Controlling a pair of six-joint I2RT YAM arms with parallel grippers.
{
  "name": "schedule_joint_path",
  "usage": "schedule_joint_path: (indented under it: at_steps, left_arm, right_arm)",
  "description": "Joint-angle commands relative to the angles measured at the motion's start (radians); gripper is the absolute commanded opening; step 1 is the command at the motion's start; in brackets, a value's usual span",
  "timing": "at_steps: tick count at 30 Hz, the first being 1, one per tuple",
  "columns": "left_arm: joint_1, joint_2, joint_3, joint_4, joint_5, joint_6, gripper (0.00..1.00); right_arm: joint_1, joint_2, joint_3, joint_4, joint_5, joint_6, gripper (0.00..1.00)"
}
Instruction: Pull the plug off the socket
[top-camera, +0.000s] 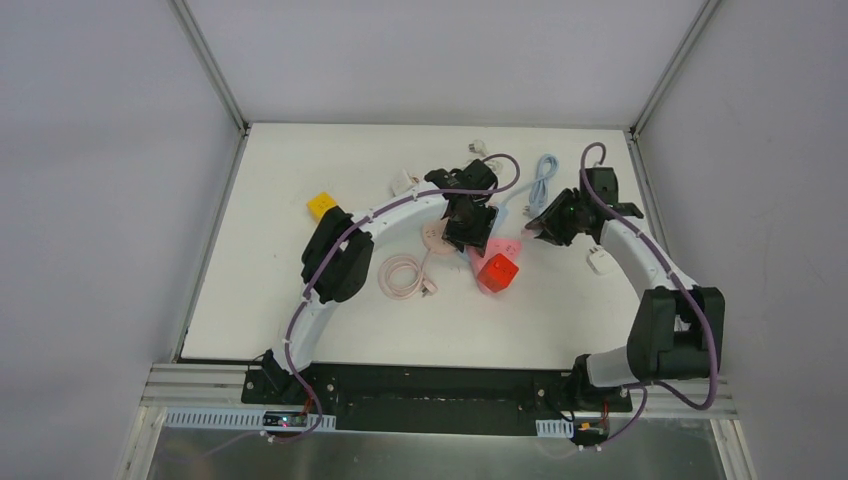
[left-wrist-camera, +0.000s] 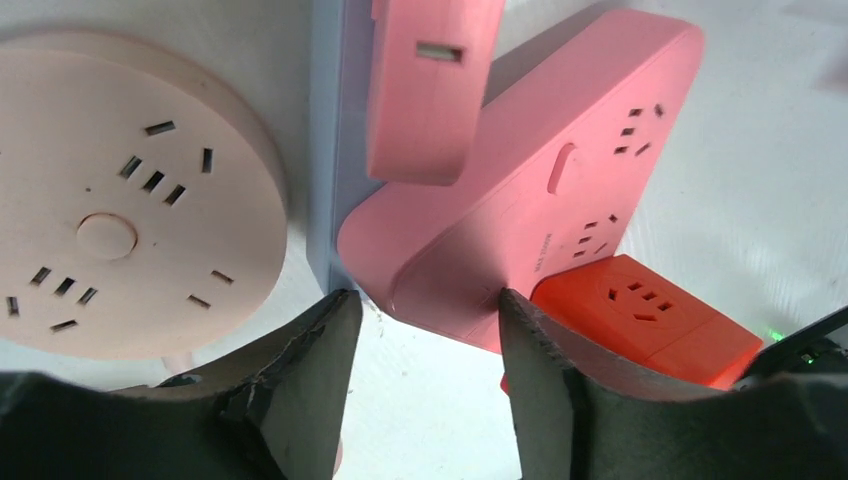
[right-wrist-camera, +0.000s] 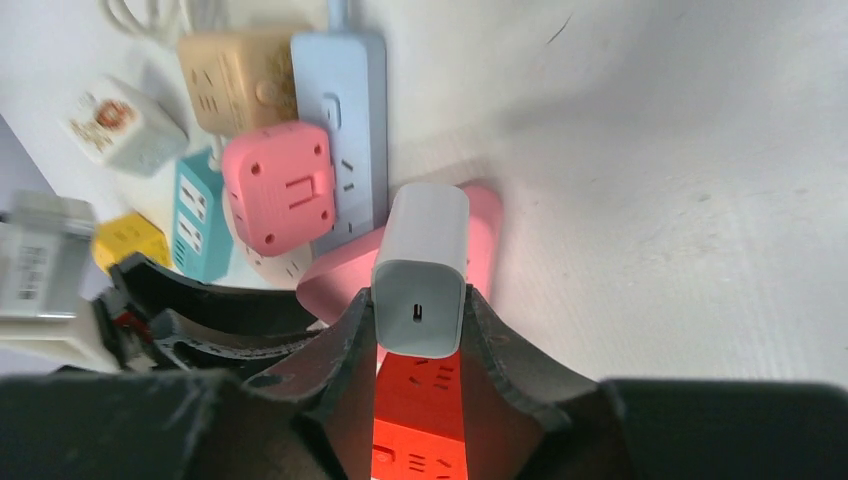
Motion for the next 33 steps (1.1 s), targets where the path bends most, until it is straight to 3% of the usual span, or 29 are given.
schedule_joint_path:
  at_steps: [1,4,9,15,26,29,33]
  left_arm:
    - [0.039,0.033,0.031,-0.129,0.019,0.042,0.60]
    - [0.049,0.005,0.088,-0.111,0.073,0.042,0.72]
    - [0.059,-0.050,0.142,-0.082,0.131,0.038,0.82]
    - [0.078,-0.119,0.127,-0.069,0.129,0.034,0.83]
    - [0.130,-0.301,0.013,-0.019,0.063,0.115,0.84]
    - [0.133,-0.358,-0.036,-0.025,0.042,0.153,0.84]
    - [0.133,-0.411,-0.102,-0.028,0.038,0.168,0.84]
  right_arm:
    - [-0.092,-0.115,0.035,-0.008,0.042,0.005,0.00]
    - [-0.181,-0.139,0.015,-0.010,0.047,0.008,0.00]
    - [-0.274,-0.125,-0.029,0.005,0.026,0.019,0.00]
    - [-0.342,-0.074,-0.044,0.039,-0.033,0.067,0.00]
    - [-0.345,0.091,-0.041,0.126,-0.126,0.128,0.00]
    - [-0.347,0.132,-0.039,0.154,-0.126,0.110,0.07]
    - [-0.347,0.163,-0.056,0.193,-0.105,0.094,0.28]
